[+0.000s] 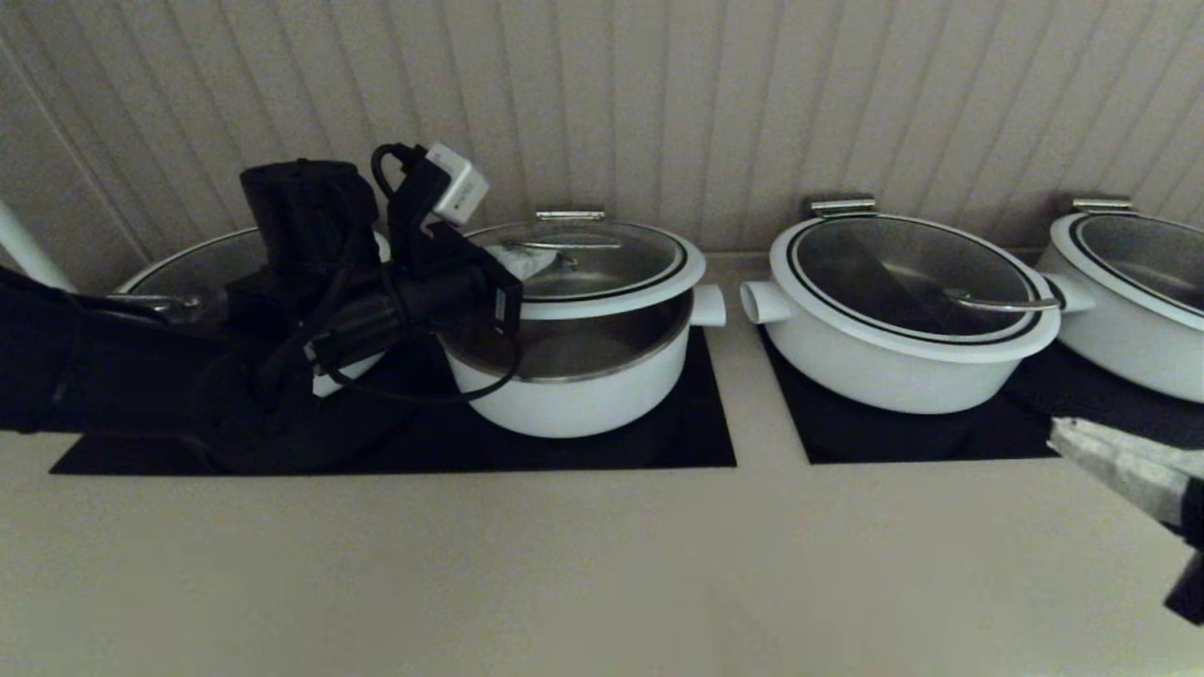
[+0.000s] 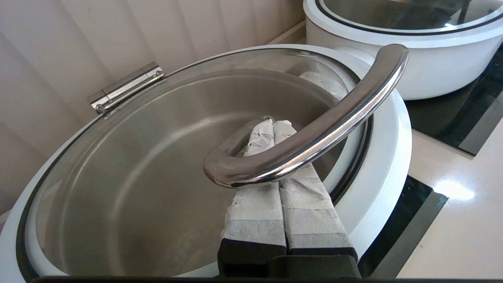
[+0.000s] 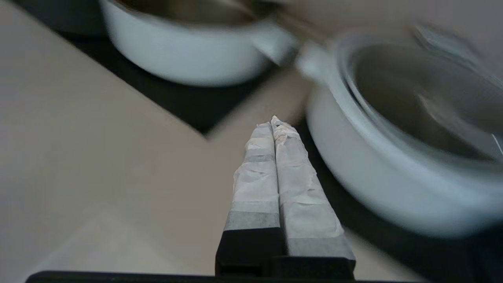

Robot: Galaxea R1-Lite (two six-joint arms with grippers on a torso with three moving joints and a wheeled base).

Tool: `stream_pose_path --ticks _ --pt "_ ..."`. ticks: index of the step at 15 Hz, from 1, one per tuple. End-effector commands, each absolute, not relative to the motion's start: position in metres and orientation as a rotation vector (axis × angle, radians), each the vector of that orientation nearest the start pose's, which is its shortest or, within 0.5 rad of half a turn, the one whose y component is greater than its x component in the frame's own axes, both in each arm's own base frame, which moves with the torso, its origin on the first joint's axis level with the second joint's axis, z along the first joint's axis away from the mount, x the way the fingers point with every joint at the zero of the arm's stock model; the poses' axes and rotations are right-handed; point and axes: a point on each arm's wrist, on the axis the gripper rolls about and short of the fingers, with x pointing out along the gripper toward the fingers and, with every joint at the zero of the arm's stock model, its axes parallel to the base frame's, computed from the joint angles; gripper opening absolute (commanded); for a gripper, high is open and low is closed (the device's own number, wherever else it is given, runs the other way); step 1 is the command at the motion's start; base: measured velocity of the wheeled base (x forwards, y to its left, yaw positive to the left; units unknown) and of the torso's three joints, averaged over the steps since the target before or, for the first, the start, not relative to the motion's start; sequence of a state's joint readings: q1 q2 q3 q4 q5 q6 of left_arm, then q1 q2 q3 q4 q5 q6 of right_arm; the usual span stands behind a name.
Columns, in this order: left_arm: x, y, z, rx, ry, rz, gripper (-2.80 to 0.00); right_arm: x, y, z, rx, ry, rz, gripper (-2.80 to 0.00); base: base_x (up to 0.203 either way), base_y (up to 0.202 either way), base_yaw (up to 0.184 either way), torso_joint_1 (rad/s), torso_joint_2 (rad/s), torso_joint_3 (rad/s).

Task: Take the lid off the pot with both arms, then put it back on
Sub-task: Hold the pot lid with the right arm

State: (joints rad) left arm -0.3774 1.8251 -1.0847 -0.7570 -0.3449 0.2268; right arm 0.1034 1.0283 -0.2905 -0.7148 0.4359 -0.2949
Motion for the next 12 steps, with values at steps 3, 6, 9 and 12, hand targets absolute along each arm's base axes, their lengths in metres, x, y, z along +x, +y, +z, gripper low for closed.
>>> stream_pose_path --ticks 3,6,9,12 --pt "0.330 -0.139 0.227 0.218 -0.095 -0.718 -2.80 0.173 0.058 0.185 -0.273 -0.031 0.832 -2.80 0.000 0.000 0.000 0.000 0.00 0.000" --pt "0.329 -0.139 0.226 0.218 -0.090 -0.720 -2.80 0.187 0.078 0.175 -0.227 0.007 0.966 -2.80 0.000 0.000 0.000 0.000 0.00 0.000" --pt "0.330 -0.139 0.225 0.218 -0.089 -0.720 -2.80 0.211 0.094 0.176 -0.186 -0.005 1.027 -2.80 0.000 0.000 0.000 0.000 0.00 0.000" --pt "0.330 -0.139 0.225 0.218 -0.089 -0.720 -2.80 0.235 0.109 0.178 -0.184 -0.018 1.052 -2.80 0.000 0.000 0.000 0.000 0.00 0.000"
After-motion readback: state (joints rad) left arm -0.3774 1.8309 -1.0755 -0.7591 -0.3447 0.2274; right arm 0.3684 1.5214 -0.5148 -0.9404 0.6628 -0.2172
